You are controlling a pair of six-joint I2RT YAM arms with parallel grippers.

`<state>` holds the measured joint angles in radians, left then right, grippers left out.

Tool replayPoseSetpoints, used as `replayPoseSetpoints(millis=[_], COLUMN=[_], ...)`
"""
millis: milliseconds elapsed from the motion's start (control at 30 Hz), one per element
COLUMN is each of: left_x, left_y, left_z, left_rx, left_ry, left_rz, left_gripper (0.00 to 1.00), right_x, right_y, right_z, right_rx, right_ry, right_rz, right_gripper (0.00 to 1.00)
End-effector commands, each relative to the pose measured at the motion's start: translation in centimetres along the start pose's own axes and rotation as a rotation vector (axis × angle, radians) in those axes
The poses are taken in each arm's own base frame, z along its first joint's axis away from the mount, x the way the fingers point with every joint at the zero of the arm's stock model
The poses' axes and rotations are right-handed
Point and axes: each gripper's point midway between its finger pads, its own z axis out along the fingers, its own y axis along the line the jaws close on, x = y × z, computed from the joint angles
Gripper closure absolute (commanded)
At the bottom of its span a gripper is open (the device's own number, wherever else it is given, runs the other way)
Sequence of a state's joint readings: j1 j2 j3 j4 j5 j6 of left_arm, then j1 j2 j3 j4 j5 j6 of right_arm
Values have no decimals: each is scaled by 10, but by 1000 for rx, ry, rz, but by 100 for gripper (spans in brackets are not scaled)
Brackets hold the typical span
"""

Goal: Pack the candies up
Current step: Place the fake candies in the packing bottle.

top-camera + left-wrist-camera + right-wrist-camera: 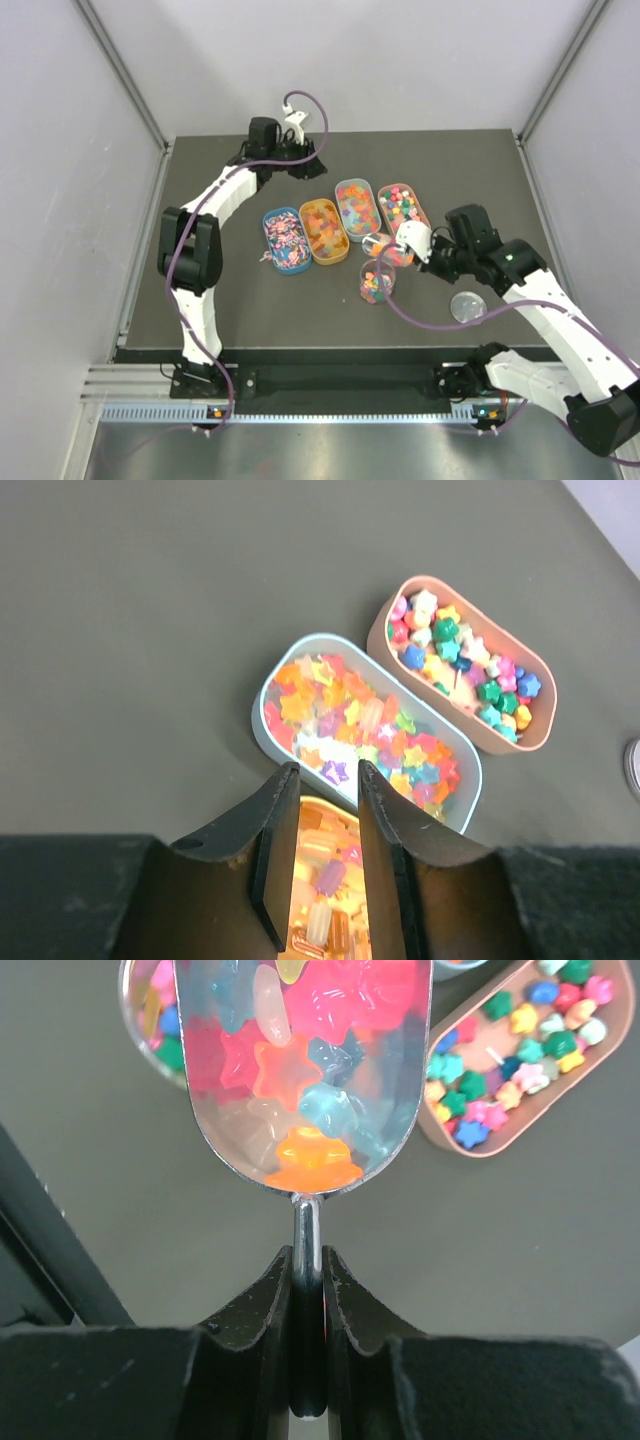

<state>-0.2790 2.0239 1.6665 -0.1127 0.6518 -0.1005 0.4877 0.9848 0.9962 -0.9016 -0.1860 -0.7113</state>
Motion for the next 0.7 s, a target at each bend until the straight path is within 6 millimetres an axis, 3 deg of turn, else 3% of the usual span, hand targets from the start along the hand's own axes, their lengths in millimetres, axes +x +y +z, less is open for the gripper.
replayPoseSetpoints(millis=[0, 433, 667], left_x=[-20, -20, -15], left_y=[-14, -14, -15], left_z=[-19, -24, -26], left_rx=[-1, -21, -20], left_ry=[-41, -41, -34], left_rz=[61, 74, 73], left_gripper=[65, 64, 64], right_x=[7, 53, 59], right_y=[6, 22, 16], right_z=[-7, 0, -3], right_rx=[-5, -84, -115], right_ry=[-10, 155, 238], right_rz=[-82, -216, -241], right_gripper=[100, 100, 100])
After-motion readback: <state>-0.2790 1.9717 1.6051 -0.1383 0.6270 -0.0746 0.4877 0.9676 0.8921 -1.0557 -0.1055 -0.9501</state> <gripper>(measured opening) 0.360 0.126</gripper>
